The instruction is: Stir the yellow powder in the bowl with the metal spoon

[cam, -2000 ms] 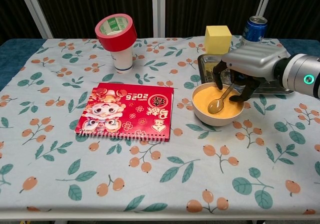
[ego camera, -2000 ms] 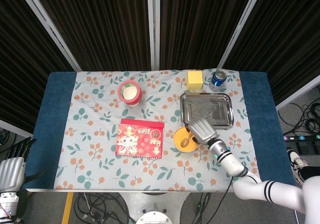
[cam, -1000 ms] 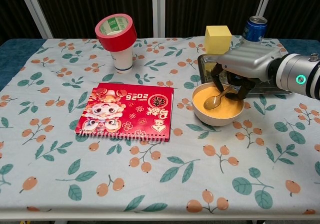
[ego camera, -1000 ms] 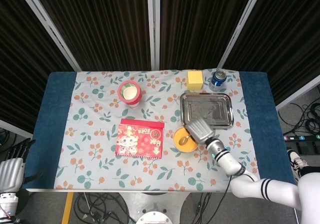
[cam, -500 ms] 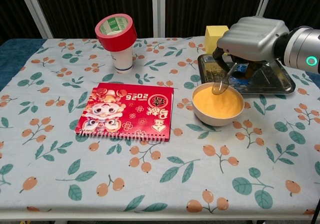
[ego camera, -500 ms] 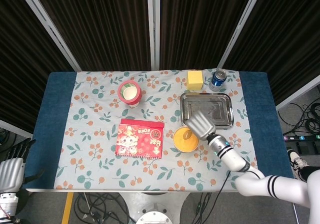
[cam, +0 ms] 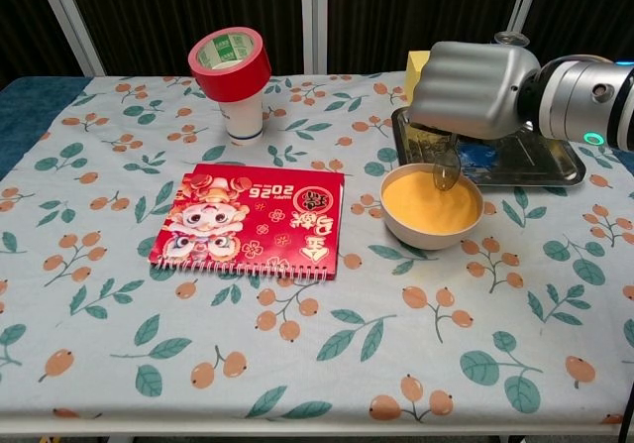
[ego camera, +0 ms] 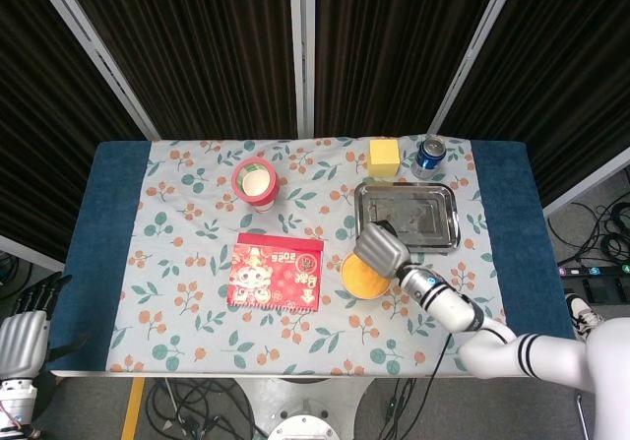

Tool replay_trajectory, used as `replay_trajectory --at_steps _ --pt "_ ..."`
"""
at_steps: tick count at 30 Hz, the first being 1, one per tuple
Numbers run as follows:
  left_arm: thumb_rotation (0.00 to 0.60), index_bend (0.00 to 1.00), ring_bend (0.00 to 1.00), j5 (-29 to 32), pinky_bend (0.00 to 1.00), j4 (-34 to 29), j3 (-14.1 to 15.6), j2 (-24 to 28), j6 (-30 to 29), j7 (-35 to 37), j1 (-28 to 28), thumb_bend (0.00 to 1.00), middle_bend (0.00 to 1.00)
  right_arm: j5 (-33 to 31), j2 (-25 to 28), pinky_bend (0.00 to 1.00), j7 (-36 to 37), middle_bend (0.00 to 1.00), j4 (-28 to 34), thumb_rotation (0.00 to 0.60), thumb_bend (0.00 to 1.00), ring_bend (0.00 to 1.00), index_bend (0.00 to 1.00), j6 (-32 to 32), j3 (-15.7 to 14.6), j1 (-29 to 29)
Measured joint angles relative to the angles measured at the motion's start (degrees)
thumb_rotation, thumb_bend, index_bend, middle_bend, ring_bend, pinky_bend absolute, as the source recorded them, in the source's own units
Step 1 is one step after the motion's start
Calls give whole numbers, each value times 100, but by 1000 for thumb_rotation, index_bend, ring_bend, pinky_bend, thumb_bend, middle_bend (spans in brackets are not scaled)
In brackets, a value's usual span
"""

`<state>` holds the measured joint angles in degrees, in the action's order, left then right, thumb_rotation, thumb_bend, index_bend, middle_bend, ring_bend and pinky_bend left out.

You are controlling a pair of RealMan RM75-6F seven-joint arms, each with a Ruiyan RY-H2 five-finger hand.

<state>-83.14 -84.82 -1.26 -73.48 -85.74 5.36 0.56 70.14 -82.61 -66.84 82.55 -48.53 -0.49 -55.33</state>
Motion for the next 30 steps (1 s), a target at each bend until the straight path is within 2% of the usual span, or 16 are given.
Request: replay_trajectory --at_steps 8,15,22,30 --pt "600 185 119 4 125 91 9 -48 16 84 8 218 178 145 -378 1000 -168 957 -216 600 455 933 787 9 -166 -26" --pt "600 185 119 16 125 150 21 -78 24 138 29 217 178 161 -480 1000 106 959 -157 600 467 939 796 -87 -154 74" --pt "600 185 119 -26 125 157 10 -82 10 125 10 218 178 134 -344 1000 475 966 198 600 470 951 811 -359 -59 264" --pt "600 185 119 -35 125 125 0 -70 21 93 -11 218 179 128 -81 1000 364 966 197 600 470 951 811 -358 -36 260"
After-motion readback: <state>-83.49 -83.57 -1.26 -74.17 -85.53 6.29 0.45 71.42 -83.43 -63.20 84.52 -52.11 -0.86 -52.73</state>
